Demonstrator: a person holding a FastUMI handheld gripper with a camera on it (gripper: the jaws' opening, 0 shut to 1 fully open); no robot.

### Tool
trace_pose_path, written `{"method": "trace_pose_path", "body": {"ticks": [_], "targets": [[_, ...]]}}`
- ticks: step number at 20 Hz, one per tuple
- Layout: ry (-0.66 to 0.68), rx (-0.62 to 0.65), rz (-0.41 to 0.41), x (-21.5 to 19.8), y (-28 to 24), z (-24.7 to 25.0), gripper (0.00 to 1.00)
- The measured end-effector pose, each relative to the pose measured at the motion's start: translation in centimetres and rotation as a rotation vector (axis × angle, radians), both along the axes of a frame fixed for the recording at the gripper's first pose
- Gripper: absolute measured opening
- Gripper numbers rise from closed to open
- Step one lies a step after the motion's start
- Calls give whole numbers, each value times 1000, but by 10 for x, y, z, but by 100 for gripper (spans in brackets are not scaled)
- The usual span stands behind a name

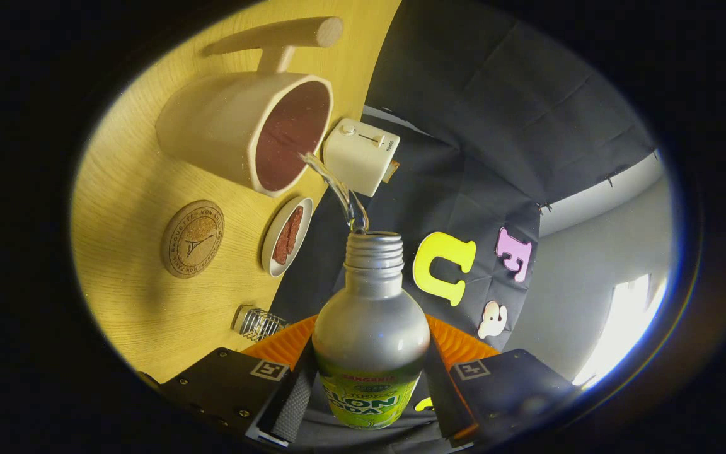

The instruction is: Take the bottle from table, then pour the juice into the cup, finally place the bottle on the coaster

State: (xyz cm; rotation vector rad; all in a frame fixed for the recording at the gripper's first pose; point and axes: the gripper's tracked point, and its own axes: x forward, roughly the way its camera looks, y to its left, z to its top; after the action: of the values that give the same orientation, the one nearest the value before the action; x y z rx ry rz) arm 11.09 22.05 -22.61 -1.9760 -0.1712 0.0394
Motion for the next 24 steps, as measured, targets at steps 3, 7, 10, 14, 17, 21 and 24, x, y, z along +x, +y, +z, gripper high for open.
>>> {"method": "trace_pose_path", "body": {"ticks": [3, 7, 10, 14, 17, 21, 24], "targets": [[-4, -27, 2, -2, -1, 0, 80], [-23, -64, 14, -3, 1, 2, 80], [-27, -85, 21, -3, 4, 0, 80], [-43, -128, 29, -3, 5, 3, 80], [-37, -160, 33, -4, 8, 2, 80], [-23, -200, 29, -8, 10, -4, 80], [-21, -229, 36, -9, 14, -5, 80]]}}
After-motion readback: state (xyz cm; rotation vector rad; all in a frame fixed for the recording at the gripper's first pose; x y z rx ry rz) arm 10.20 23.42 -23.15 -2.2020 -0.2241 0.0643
